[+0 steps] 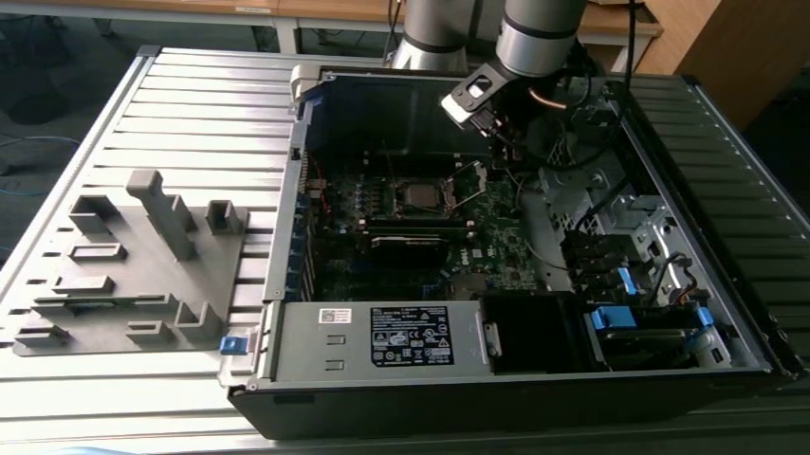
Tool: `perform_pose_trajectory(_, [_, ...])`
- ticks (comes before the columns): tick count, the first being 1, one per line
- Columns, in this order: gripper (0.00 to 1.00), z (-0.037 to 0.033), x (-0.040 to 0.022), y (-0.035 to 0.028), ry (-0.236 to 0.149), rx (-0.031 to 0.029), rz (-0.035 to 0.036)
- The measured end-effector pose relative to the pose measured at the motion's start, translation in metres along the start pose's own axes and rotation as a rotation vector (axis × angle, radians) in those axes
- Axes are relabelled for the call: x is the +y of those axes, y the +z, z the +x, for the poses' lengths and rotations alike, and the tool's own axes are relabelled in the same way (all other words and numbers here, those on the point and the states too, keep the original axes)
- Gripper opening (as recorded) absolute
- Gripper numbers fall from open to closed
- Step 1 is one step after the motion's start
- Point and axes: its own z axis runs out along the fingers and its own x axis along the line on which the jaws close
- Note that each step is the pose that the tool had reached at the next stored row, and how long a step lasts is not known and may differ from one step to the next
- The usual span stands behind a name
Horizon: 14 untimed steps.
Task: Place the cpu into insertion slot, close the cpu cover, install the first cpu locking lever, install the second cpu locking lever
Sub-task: 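Close the cpu cover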
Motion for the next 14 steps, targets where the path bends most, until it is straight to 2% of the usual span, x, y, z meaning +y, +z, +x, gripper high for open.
perform_pose_trajectory(4, [0.11,-0.0004,-0.0019,0.0004,0.0,-0.0001,0.0])
perform_pose_trajectory(14, [0.11,-0.0023,-0.0186,0.0001,0.0,0.0001,-0.002])
